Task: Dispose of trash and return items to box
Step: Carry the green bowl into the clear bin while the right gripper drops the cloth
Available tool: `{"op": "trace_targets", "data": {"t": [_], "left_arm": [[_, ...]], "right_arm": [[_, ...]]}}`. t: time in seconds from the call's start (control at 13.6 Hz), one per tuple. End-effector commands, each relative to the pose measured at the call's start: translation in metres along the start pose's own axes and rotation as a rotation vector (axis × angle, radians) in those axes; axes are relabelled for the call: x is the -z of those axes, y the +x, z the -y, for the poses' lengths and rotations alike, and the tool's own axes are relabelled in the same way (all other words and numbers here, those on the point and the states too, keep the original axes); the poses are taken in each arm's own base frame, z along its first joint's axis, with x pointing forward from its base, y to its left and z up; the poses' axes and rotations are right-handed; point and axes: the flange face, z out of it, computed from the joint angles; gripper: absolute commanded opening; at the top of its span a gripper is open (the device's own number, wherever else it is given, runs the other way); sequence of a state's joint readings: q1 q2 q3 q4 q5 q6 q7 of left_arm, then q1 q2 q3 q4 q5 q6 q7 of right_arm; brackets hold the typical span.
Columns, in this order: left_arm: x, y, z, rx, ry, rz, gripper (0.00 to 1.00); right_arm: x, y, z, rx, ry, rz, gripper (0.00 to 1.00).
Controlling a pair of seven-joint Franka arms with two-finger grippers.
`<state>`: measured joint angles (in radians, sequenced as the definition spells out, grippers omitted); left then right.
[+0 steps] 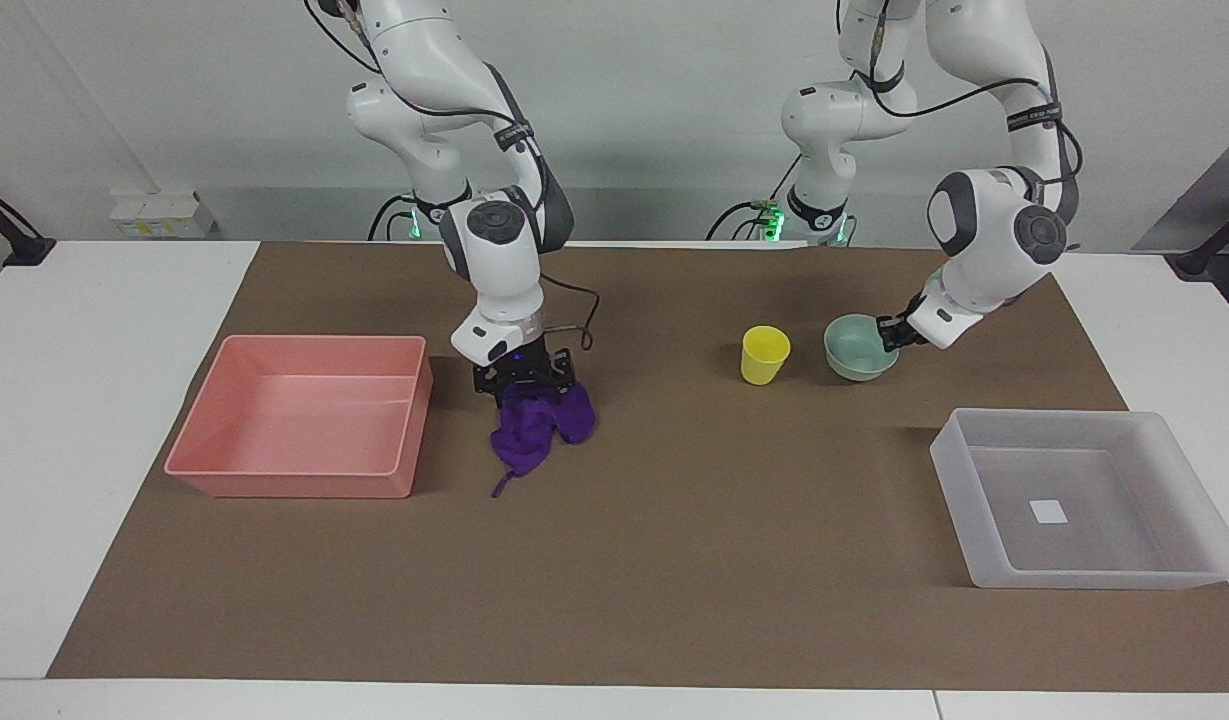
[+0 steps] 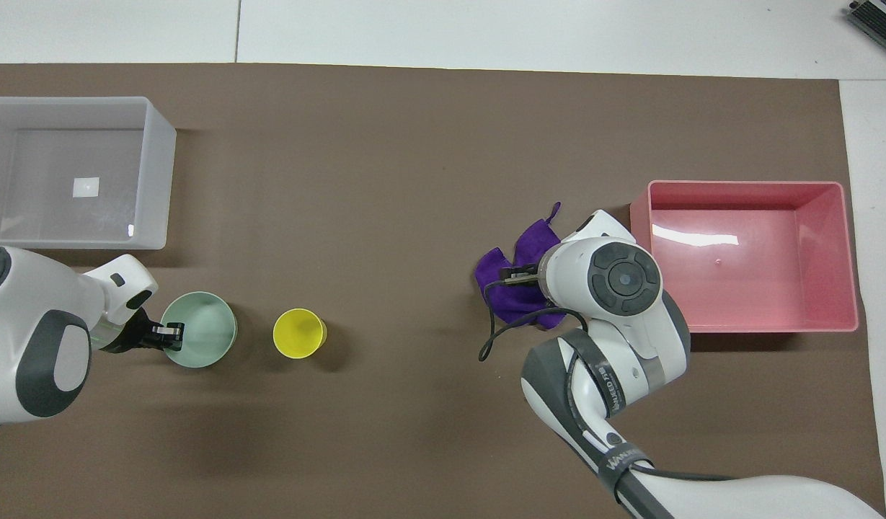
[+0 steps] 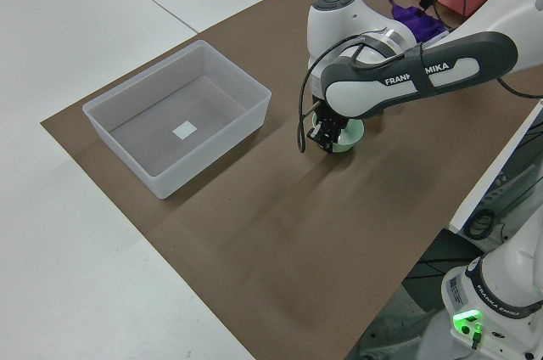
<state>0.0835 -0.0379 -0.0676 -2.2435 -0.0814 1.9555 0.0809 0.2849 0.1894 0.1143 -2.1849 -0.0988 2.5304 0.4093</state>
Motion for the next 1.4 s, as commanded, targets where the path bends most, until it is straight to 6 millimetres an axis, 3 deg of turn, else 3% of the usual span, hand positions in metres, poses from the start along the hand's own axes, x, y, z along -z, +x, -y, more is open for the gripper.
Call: {"op": "trace_targets", "data": {"t": [0.0, 0.15, 0.22, 0.29, 0.37, 0.44, 0.52, 0.66, 0.81, 0.88, 1.03, 1.33], "left_arm": [[0.065, 0.011, 0.003, 0.03, -0.025, 0.016, 0.0], [0.116, 0.021, 0.029, 0.07, -0.04, -0.009, 0.0], [0.139, 0.03, 0.044, 0.083, -0.047, -0.031, 0.0], [0.153, 0.042, 0.064, 0.105, -0.052, -0.051, 0.0], [0.163, 0.053, 0.074, 0.112, -0.042, -0.074, 0.0], [0.166, 0.066, 0.084, 0.117, -0.031, -0.098, 0.0], [0.158, 0.082, 0.104, 0.139, -0.022, -0.105, 0.0], [0.148, 0.116, 0.122, 0.156, 0.021, -0.162, 0.0], [0.138, 0.135, 0.167, 0.205, 0.034, -0.287, 0.0], [0.13, 0.144, 0.177, 0.213, 0.038, -0.331, 0.0], [0.112, 0.16, 0.183, 0.227, 0.038, -0.362, 0.0], [0.069, 0.18, 0.189, 0.218, 0.034, -0.345, 0.0]], "right_arm": [[-0.015, -0.01, 0.01, -0.011, 0.015, -0.032, 1.0], [-0.018, -0.013, 0.009, -0.026, 0.022, -0.043, 1.0], [-0.019, -0.013, 0.009, -0.026, 0.021, -0.041, 0.82], [-0.019, -0.014, 0.009, -0.026, 0.021, -0.04, 0.46], [-0.019, -0.014, 0.009, -0.021, 0.018, -0.041, 0.19], [-0.018, -0.014, 0.01, -0.002, 0.006, -0.043, 0.01], [-0.013, -0.013, 0.008, -0.003, -0.002, -0.045, 0.0], [0.004, -0.013, 0.004, -0.044, -0.024, -0.026, 0.0], [0.036, -0.009, -0.009, -0.065, -0.048, -0.025, 0.0], [0.056, -0.003, -0.017, -0.079, -0.058, -0.029, 0.0], [0.094, 0.005, -0.037, -0.115, -0.082, -0.034, 0.0], [0.158, 0.009, -0.101, -0.226, -0.113, -0.077, 0.0]]}}
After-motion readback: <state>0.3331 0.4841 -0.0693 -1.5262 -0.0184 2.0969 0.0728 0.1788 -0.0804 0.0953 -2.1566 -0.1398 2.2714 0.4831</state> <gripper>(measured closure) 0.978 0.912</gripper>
